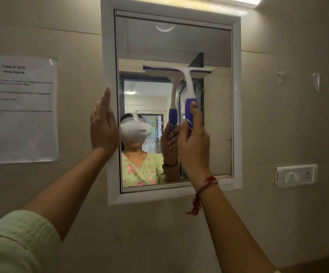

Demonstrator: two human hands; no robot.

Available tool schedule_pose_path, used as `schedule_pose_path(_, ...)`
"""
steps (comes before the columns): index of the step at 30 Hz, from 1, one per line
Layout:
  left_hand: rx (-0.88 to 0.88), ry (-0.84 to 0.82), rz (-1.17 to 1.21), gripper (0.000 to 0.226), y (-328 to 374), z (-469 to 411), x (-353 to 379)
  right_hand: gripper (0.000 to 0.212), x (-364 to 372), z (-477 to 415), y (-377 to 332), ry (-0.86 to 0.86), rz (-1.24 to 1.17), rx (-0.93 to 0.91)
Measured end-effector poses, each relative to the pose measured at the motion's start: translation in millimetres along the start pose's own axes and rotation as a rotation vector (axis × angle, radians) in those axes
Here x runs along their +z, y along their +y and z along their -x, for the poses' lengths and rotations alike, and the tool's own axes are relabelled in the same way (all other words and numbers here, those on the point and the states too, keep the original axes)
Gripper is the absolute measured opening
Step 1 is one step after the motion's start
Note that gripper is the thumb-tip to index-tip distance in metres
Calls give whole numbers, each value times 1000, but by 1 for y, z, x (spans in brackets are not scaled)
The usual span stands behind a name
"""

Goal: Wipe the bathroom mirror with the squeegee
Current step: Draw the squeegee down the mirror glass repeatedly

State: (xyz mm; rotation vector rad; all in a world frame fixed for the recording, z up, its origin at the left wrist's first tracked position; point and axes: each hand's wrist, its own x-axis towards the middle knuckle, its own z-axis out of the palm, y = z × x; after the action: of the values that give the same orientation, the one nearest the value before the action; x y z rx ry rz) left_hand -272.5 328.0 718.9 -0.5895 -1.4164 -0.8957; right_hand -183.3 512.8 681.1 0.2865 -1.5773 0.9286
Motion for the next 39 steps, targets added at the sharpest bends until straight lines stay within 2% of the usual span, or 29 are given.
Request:
schedule_pose_path(7,0,-2,-10,45,-1,0,0,44,-5,58,23,1,100,-24)
schedule_pose_path(15,-4,-6,-25,46,1,0,0,43,1,13,3,-6,43,-49)
schedule_pose_path(22,2,-5,-18,45,0,1,0,43,-2,85,27,-53,71,8)
schedule_pose_path(29,-5,0,-27,45,0,1,1,43,-6,36,16,53,80,-21)
schedule_pose_path(36,1,1,-45,46,-1,0,1,45,-15,100,39,-31,50,15)
schedule_pose_path(39,-2,-1,-40,45,0,0,1,45,-14,94,35,-16,35,2)
